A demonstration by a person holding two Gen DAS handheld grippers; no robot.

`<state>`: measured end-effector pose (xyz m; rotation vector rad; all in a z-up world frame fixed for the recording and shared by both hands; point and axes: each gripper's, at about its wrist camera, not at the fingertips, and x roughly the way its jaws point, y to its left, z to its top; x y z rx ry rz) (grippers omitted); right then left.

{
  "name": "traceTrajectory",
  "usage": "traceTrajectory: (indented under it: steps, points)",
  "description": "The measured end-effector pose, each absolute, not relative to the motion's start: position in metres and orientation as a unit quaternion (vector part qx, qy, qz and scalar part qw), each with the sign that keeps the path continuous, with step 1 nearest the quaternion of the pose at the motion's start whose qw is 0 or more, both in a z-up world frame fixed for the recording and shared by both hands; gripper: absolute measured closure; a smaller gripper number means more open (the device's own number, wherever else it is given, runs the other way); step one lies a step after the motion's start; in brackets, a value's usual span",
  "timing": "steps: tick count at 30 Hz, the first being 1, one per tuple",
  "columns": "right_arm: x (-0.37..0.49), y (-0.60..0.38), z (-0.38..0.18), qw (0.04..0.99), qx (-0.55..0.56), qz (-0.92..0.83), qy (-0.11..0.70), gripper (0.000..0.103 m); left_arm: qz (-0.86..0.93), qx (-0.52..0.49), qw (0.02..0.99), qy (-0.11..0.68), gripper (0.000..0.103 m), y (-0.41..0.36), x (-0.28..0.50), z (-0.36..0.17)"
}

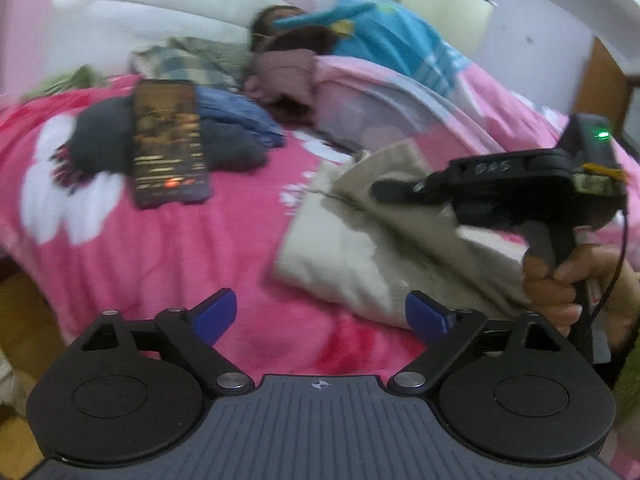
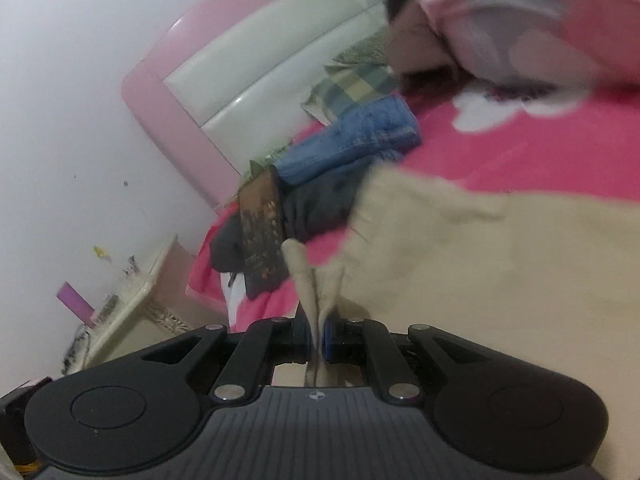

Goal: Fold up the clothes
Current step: 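Lower the folded leg onto the trousers and open the right tool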

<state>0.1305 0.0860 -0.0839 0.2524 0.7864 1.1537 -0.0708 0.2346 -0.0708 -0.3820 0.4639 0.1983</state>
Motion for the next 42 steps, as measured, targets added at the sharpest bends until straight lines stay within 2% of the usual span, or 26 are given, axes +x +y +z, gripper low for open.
traceTrajectory:
  steps: [5,10,12,13,14,16,18,24,30,31,33,35,37,38,42]
  points:
    - [0.104,0.110,-0.078,0.777,0.011,0.543,0.318,0.096,0.103,-0.236,0.947,0.194,0.031,0.254,-0.090,-0.071]
    - [0.078,0.128,-0.084,0.785,-0.079,0.546,0.284,0.092,0.090,-0.289,0.936,0.182,0.038,0.267,-0.092,-0.079]
    - [0.069,0.126,-0.081,0.780,-0.091,0.557,0.272,0.077,0.081,-0.315,0.930,0.174,0.039,0.271,-0.093,-0.082]
    - [0.065,0.125,-0.079,0.775,-0.094,0.565,0.268,0.064,0.077,-0.324,0.928,0.167,0.039,0.273,-0.094,-0.082]
    - [0.061,0.122,-0.077,0.768,-0.097,0.576,0.262,0.056,0.073,-0.333,0.927,0.160,0.039,0.275,-0.095,-0.082]
    - [0.055,0.116,-0.076,0.759,-0.096,0.590,0.256,0.053,0.067,-0.345,0.924,0.150,0.039,0.278,-0.095,-0.082]
    - [0.053,0.107,-0.075,0.755,-0.082,0.598,0.258,0.052,0.065,-0.349,0.923,0.145,0.039,0.279,-0.093,-0.082]
    - [0.072,0.042,-0.061,0.777,0.062,0.554,0.292,0.053,0.054,-0.302,0.942,0.138,0.039,0.263,-0.079,-0.068]
    - [0.069,-0.048,-0.063,0.824,0.165,0.455,0.295,0.063,0.062,-0.182,0.969,0.155,0.041,0.228,-0.049,-0.050]
    - [0.066,-0.062,-0.065,0.830,0.180,0.437,0.297,0.064,0.063,-0.161,0.971,0.167,0.047,0.222,-0.041,-0.051]
    - [0.059,-0.093,-0.069,0.840,0.209,0.403,0.298,0.064,0.066,-0.124,0.972,0.191,0.051,0.212,-0.028,-0.052]
    - [0.051,-0.118,-0.073,0.849,0.227,0.376,0.295,0.065,0.086,-0.097,0.969,0.211,0.065,0.206,-0.019,-0.057]
    - [0.042,-0.141,-0.077,0.857,0.240,0.350,0.291,0.066,0.101,-0.081,0.967,0.219,0.075,0.204,-0.015,-0.059]
    - [0.038,-0.153,-0.079,0.862,0.246,0.338,0.288,0.067,0.106,-0.078,0.967,0.219,0.086,0.204,-0.015,-0.059]
    - [0.021,-0.199,-0.087,0.876,0.271,0.286,0.279,0.070,0.123,-0.103,0.961,0.227,0.092,0.210,-0.016,-0.058]
